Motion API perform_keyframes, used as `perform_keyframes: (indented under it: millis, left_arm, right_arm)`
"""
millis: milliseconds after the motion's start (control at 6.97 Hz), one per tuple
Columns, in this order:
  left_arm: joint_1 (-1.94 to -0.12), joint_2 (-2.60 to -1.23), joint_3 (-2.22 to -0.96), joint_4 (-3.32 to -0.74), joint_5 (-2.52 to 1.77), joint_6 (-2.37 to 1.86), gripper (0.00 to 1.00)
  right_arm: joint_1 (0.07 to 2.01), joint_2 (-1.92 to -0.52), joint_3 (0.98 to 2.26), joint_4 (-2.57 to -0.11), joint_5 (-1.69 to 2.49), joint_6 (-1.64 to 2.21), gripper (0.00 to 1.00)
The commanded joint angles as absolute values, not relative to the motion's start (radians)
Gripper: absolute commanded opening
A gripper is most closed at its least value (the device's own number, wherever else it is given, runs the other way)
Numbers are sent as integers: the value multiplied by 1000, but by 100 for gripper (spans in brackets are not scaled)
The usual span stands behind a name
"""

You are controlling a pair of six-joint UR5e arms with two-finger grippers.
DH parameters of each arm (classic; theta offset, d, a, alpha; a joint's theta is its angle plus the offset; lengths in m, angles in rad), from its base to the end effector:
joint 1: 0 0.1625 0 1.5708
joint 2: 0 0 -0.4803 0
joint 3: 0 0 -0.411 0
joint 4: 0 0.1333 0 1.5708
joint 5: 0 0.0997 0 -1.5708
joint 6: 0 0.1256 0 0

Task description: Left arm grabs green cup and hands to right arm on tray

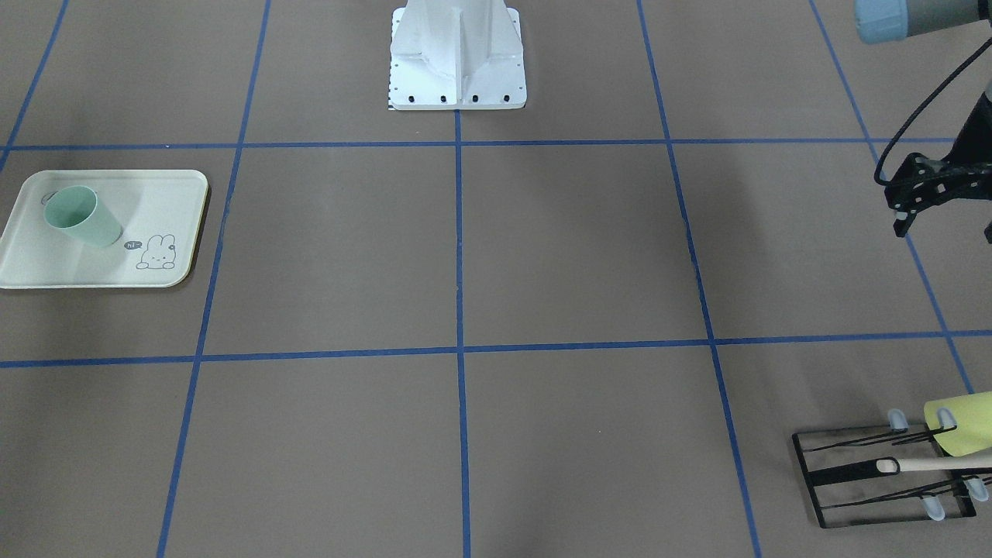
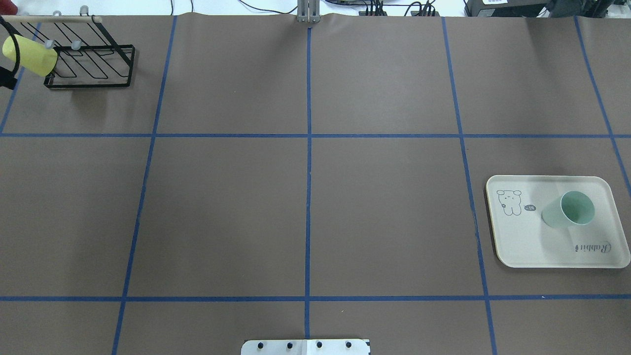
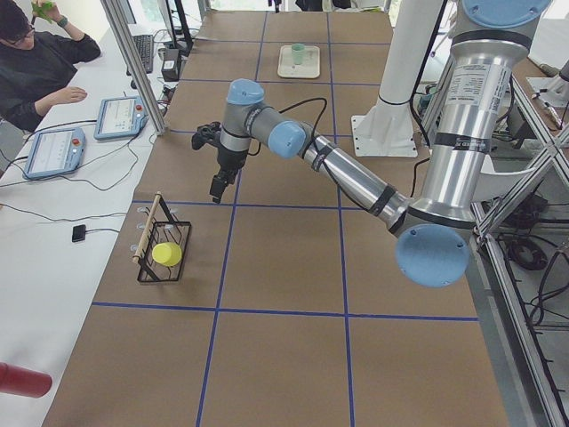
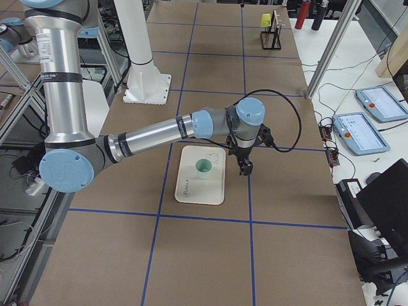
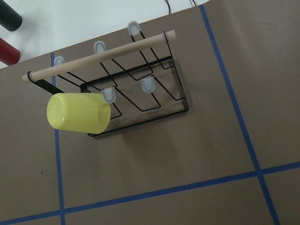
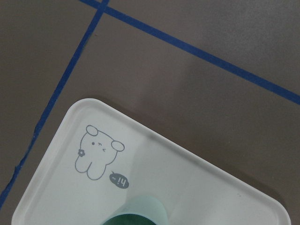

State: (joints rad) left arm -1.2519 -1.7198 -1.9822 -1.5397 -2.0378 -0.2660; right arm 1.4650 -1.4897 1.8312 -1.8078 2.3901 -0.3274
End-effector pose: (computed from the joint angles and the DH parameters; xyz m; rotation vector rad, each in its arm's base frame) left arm 0.1034 -0.5578 0.4655 0.3663 0.5868 0.1743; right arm -0.0151 -0.5357 0.5785 0.1902 -0.8099 -0.4510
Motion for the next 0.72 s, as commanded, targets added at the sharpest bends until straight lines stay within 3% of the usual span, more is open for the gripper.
perform_keyframes:
  millis: [0,574]
  left_arm:
    - [-1368,-1616,-1959,-1552,-2159,-178,100]
    - [-1593,-1536,-1794,-1659,-2342,-33,100]
  right_arm:
    - [1551,-1476,1827,-1881,2382,-440,99]
    - [1592,-1508,1752,-1786,2382,-424,99]
